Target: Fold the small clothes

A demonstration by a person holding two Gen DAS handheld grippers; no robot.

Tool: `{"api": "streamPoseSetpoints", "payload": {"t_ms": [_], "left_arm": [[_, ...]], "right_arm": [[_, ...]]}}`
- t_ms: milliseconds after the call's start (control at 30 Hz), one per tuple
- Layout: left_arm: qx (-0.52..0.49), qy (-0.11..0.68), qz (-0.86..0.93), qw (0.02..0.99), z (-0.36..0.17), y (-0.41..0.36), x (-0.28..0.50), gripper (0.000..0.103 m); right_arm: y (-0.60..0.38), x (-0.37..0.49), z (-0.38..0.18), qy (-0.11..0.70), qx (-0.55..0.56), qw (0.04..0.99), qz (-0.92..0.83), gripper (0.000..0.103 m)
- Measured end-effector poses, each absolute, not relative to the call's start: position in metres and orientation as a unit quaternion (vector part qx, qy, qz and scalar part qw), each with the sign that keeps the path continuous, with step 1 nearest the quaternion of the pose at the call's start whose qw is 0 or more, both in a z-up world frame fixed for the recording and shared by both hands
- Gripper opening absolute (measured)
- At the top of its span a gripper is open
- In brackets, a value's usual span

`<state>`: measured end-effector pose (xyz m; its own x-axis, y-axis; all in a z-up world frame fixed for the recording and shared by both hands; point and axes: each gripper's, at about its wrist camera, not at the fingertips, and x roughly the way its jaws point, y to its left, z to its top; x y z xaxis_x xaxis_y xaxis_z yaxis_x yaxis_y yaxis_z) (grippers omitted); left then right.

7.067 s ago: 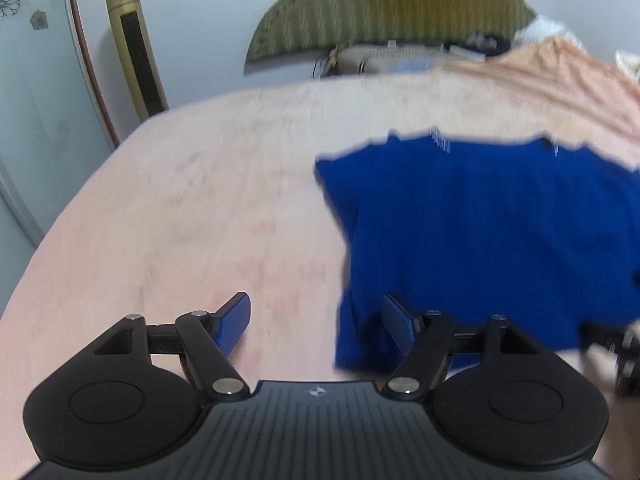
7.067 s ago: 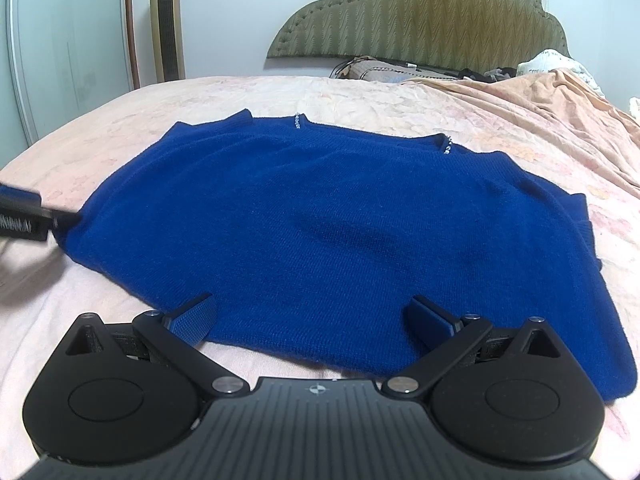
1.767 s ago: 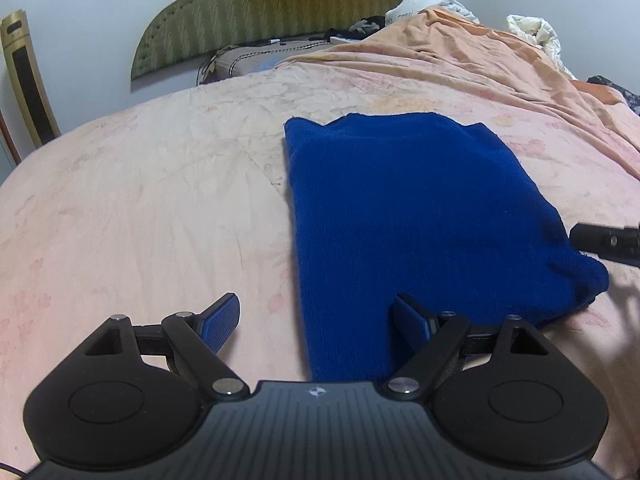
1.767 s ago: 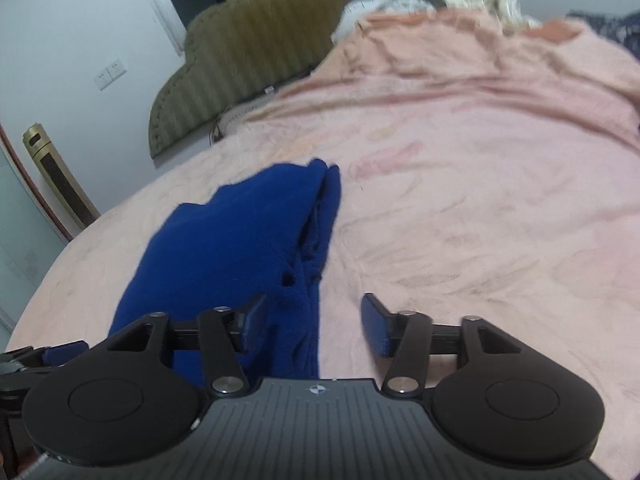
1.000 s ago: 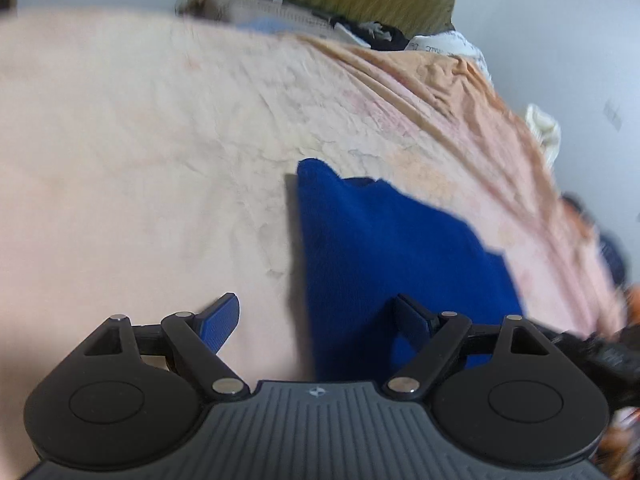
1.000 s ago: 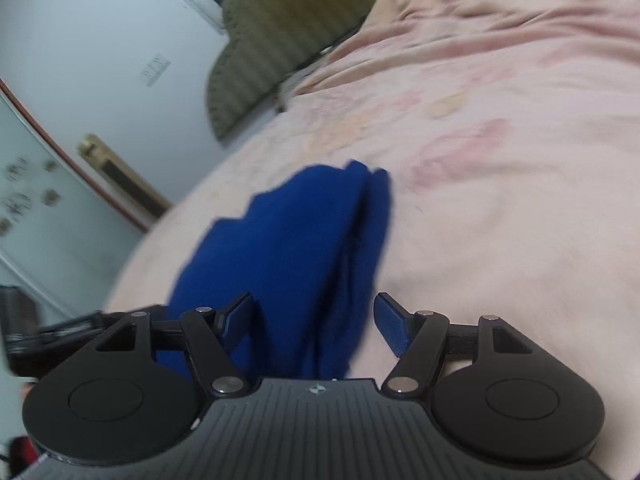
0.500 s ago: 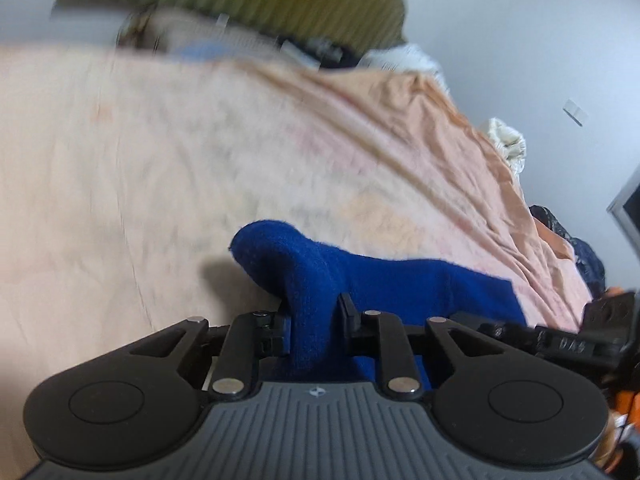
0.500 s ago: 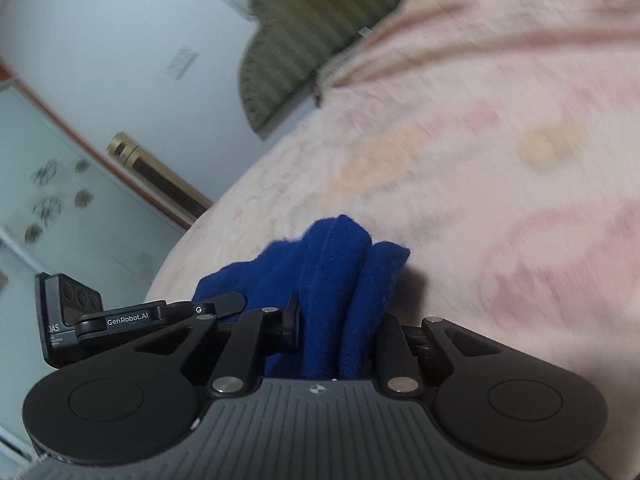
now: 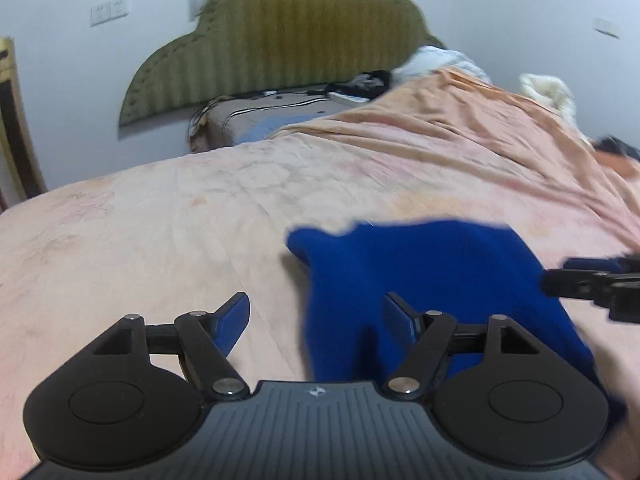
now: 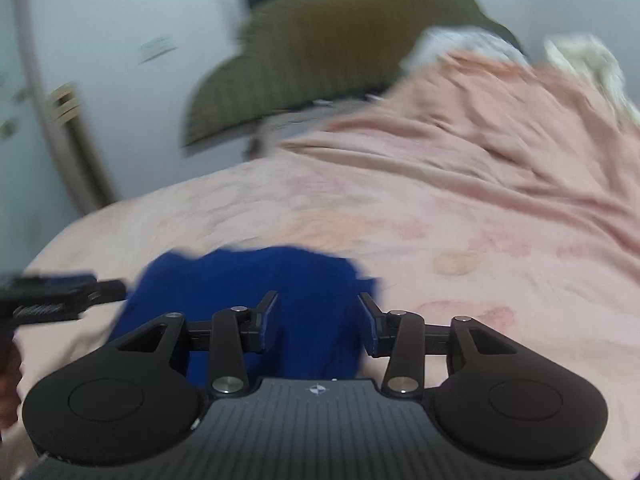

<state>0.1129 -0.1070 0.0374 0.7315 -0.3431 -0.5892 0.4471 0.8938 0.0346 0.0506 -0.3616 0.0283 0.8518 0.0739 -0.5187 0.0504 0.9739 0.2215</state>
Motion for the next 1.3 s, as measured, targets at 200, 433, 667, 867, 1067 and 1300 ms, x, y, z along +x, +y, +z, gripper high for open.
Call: {"api": "streamPoseSetpoints", "payload": {"t_ms": [200,433,667,867,1067,1300], "left_arm": [[0.128,0.314,-0.157,0.928,0.011,-0.116,0.073,0.073],[0.077,0.342,-0.162,0.922,0.021,-0.096,0.025,0.078],[0.056,0.379,-0.159,0.910,0.004,-0.082,-0.012,0.078],[0.054,0.387,-0.145,0.909,-0.002,-0.070,-0.024,0.078],[0.078,0.390,-0.144,0.906,-0.006,-0.071,-0.031,0.082],[0.084,0.386,-0.138,0.909,-0.009,-0.072,-0.032,0.089]], "right_arm": [[-0.338,0.032,0.001,0.357,0.059,0.931,-0.052,0.072],[-0.311,-0.036,0.024,0.297,0.084,0.947,-0.084,0.095],[-0.278,-0.072,0.017,0.318,0.095,0.940,-0.073,0.102],[-0.263,-0.088,0.007,0.331,0.078,0.938,-0.075,0.103],[-0.256,-0.096,0.001,0.337,0.063,0.936,-0.079,0.103],[-0.257,-0.098,-0.002,0.341,0.055,0.935,-0.081,0.103]]}}
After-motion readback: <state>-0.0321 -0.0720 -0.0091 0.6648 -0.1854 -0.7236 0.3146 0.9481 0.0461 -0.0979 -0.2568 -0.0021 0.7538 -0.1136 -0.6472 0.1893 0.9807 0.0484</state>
